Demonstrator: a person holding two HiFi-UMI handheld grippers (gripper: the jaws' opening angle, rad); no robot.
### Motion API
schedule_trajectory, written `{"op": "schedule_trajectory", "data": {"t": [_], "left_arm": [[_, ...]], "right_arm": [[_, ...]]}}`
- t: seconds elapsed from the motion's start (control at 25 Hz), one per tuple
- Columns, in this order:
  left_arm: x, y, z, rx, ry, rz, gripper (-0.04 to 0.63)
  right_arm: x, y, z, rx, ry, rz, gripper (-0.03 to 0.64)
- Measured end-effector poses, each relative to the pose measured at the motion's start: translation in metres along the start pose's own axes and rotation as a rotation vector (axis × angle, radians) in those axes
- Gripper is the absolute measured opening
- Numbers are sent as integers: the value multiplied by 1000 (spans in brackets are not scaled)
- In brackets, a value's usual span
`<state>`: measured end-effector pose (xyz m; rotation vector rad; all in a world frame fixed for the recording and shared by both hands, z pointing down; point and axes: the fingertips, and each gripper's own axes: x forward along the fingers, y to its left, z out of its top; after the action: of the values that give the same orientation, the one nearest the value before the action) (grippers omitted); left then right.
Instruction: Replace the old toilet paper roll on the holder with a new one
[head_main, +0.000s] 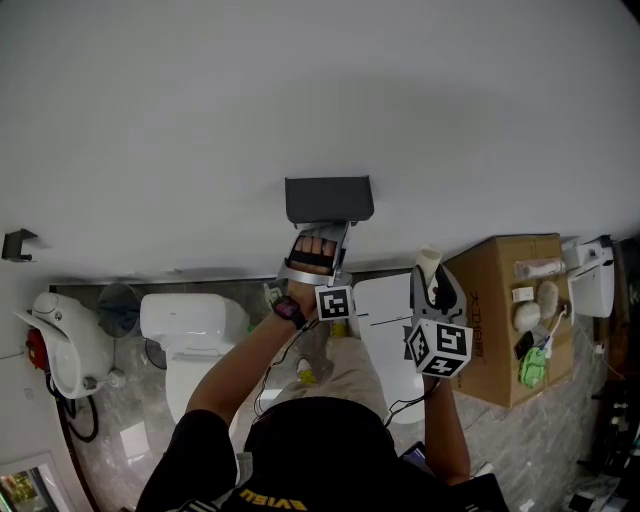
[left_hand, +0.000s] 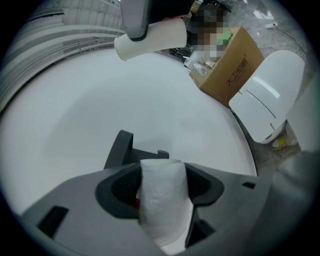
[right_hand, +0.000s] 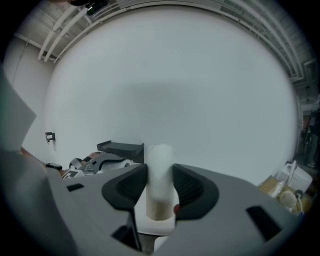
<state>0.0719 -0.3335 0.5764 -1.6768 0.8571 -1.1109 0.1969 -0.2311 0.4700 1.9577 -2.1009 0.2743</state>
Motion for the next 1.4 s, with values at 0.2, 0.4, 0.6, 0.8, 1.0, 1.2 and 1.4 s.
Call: {"op": "schedule_trajectory", "data": {"t": [0.2, 0.4, 0.6, 0.8, 1.0, 1.2, 1.4], "left_arm": [[-2, 2, -13, 2, 19, 10, 264], [-6, 2, -17, -5, 14, 18, 264], [-7, 1, -17, 20, 7, 25, 264], [-6, 0, -16, 15, -2, 25, 265], [-8, 2, -16, 15, -6, 44, 304], [-21, 2, -14, -11, -15, 45, 300], [-51, 14, -4, -53, -56, 102, 298]], "right_arm": [[-1, 3, 4, -7, -6, -1, 167], [-4, 8, 4, -6, -8, -1, 167], [-8, 5, 6, -3, -14, -10, 167], [-11, 1, 3, 1, -12, -19, 167], [-13, 3, 4, 0, -15, -17, 167], [-17, 3, 5, -2, -18, -16, 167], [-21, 9, 2, -2, -23, -8, 167]]}}
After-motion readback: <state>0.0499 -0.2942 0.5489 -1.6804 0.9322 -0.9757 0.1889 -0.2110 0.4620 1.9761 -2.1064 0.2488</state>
